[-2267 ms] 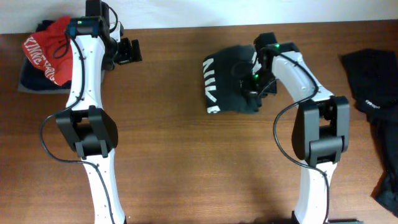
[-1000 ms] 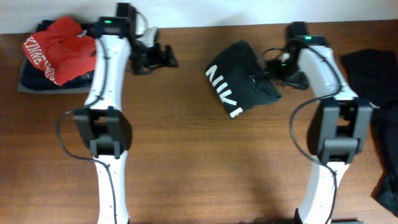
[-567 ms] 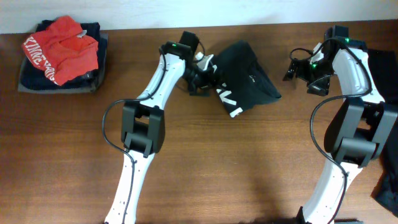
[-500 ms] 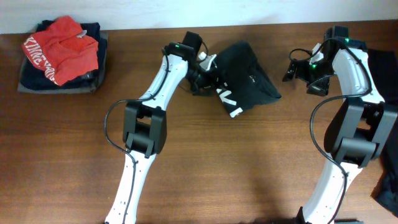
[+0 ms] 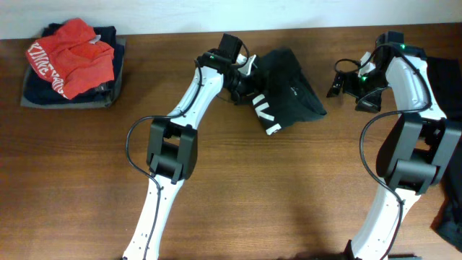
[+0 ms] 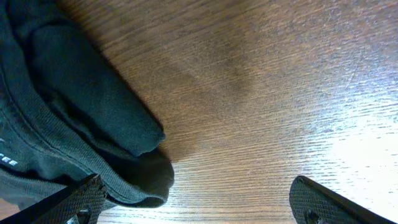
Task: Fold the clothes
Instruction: 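Grasp the bundle with the left gripper and release the right gripper, then carry the bundle leftward with the left gripper toward the clothes stack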
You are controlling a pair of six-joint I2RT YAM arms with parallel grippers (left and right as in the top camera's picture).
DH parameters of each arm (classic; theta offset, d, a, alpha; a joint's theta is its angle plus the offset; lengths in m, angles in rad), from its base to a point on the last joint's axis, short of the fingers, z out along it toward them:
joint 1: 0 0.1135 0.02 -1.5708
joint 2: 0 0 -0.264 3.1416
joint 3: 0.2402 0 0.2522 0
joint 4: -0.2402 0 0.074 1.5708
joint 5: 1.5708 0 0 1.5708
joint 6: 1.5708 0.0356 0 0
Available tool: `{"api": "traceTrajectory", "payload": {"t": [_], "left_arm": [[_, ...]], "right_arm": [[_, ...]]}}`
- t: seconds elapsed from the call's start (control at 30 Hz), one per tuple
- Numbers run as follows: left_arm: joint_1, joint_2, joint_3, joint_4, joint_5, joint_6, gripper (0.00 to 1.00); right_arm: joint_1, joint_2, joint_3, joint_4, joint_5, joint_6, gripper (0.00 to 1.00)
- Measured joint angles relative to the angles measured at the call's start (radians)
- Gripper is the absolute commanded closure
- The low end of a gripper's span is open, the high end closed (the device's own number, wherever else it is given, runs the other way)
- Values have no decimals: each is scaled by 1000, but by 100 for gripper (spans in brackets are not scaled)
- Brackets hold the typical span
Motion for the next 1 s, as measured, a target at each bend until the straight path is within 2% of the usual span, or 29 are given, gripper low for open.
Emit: {"api": "traceTrajectory", "payload": {"t": [0.07,0.13,0.2,0.3,0.63,0.8,1.0], "left_arm": [[-3,8,2,20,-5,-27,31],[-6,19,4,32,-19,-42,51],[-8,25,4,34,-40,-52,78],[-8,39,4,36,-70,-64,99],[37,42,5,22,-73,-26,99],[129,42,11,-22,-70,-2,99],[284,32,16,-115,-81,18,99]], "right_arm": [[0,0,0,-5,0,-1,1],[0,0,0,-9,0,-2,1],[0,0,0,-9,0,-3,1],[0,0,0,-13,0,-3,1],[0,0,0,-20,0,-3,1],[0,0,-23,2,0,-3,1],[0,0,-128,83,0,-3,1]]}}
